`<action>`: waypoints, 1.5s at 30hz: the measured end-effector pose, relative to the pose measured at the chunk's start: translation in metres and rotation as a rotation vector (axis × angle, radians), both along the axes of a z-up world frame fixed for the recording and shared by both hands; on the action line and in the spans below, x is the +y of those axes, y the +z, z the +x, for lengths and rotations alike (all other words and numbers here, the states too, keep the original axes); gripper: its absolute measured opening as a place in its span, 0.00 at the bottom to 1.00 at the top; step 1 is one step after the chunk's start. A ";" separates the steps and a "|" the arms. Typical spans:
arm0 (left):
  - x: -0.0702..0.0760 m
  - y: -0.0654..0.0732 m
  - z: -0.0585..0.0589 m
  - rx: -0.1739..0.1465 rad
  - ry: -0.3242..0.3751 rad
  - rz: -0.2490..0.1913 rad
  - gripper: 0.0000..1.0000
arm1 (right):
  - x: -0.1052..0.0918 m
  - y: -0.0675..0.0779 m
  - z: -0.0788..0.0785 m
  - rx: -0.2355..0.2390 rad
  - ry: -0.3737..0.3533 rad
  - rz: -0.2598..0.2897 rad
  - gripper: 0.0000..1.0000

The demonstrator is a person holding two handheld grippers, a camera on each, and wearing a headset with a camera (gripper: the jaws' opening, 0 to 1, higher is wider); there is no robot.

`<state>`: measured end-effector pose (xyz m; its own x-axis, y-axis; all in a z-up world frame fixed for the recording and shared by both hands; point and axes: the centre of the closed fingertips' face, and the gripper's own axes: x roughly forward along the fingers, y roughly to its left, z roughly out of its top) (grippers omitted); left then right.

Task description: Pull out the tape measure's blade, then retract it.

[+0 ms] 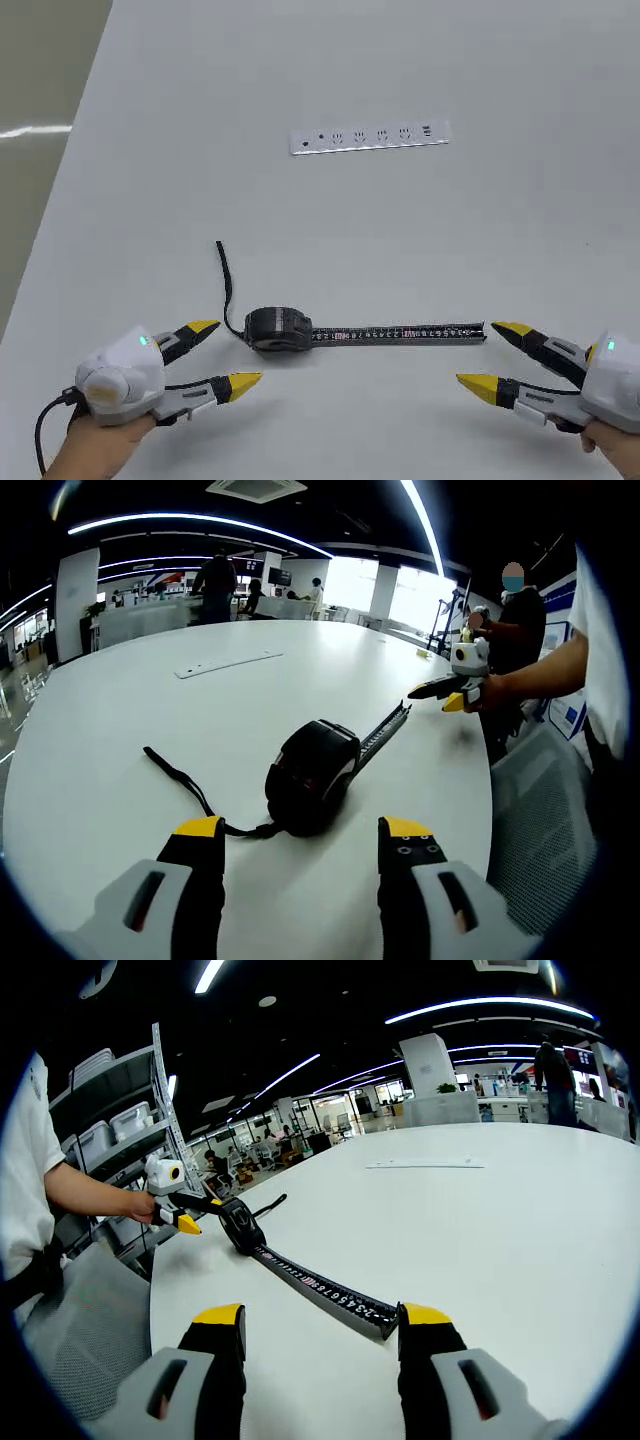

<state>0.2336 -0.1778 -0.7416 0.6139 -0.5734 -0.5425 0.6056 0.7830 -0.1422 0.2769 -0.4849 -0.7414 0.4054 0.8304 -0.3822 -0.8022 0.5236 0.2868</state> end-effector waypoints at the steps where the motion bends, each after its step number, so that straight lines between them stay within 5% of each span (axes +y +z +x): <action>1: 0.001 0.001 0.000 0.000 0.008 -0.005 0.60 | -0.001 0.000 0.000 -0.003 -0.003 -0.002 0.62; 25: 0.017 0.005 -0.025 -0.002 0.114 -0.021 0.65 | -0.002 0.016 -0.016 -0.020 -0.086 0.013 0.67; 45: 0.035 0.011 -0.058 -0.052 0.232 -0.048 0.69 | -0.007 0.028 -0.038 -0.063 -0.124 0.035 0.67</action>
<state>0.1757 -0.1428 -0.7301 0.7587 -0.4380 -0.4822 0.4177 0.8951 -0.1559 0.2386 -0.4919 -0.7130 0.5278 0.7848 -0.3247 -0.7489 0.6104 0.2580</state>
